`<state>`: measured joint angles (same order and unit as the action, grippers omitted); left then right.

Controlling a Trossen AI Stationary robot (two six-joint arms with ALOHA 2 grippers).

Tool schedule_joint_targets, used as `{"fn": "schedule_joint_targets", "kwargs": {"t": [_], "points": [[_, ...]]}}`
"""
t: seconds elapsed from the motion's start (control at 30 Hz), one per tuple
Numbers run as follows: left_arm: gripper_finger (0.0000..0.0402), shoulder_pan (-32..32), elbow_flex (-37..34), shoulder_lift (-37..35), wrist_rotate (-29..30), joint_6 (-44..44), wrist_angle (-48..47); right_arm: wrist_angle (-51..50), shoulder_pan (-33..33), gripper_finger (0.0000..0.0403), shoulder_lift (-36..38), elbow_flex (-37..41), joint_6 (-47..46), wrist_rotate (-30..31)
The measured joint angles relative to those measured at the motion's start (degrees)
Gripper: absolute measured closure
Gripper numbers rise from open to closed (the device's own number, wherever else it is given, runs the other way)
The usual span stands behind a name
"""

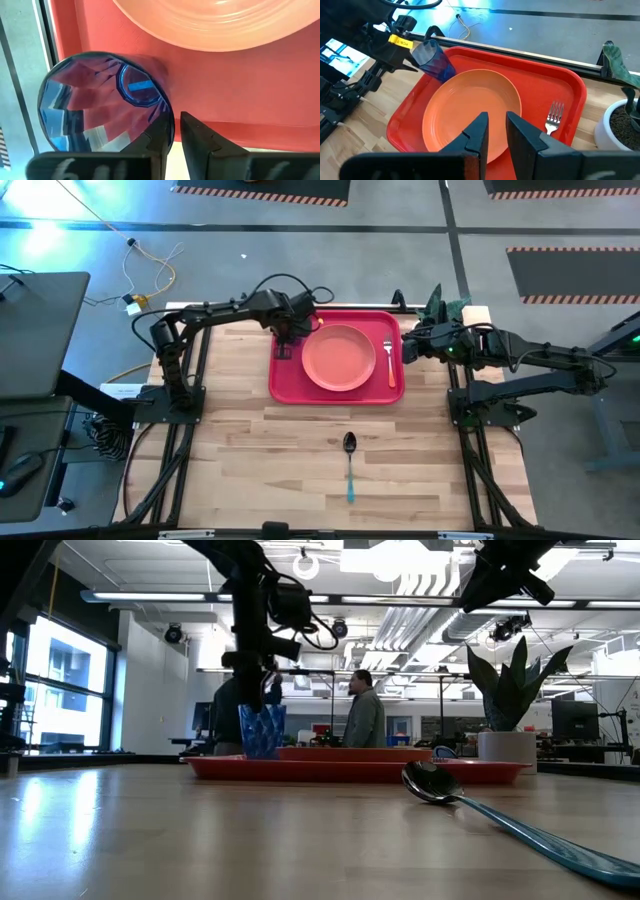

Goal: Pick and place plate/cup/fork/spoon on tray
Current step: Put the blue glass on the top left of the red tray, then put the blue spoon to the left of the orange fork on the red tray

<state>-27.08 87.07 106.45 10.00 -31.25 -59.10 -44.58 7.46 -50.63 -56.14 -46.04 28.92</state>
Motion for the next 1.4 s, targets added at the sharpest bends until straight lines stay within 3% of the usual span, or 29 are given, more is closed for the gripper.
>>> {"fn": "schedule_joint_targets", "kwargs": {"t": [0.33, 0.57, 0.97, 1.4], "points": [[0.0327, 1.22, 0.00, -0.22, 0.03, 2.47, -0.18, -0.02, -0.02, 0.0345, 0.00, 0.00, 0.00, 0.00], [0.0309, 1.28, 0.00, -0.22, 3.20, 2.99, -0.19, -0.14, -0.02, 0.0345, 0.00, 0.00, 0.00, -0.07], [0.0304, 1.24, 0.26, -0.33, 3.21, 6.66, -0.52, -0.68, 0.00, 0.0345, 0.00, 0.00, 0.00, -0.21], [0.0304, 1.24, 13.94, -0.54, 3.25, 10.52, -8.54, -0.68, 0.00, 0.0345, 0.02, 0.00, -2.49, -3.02]]}}
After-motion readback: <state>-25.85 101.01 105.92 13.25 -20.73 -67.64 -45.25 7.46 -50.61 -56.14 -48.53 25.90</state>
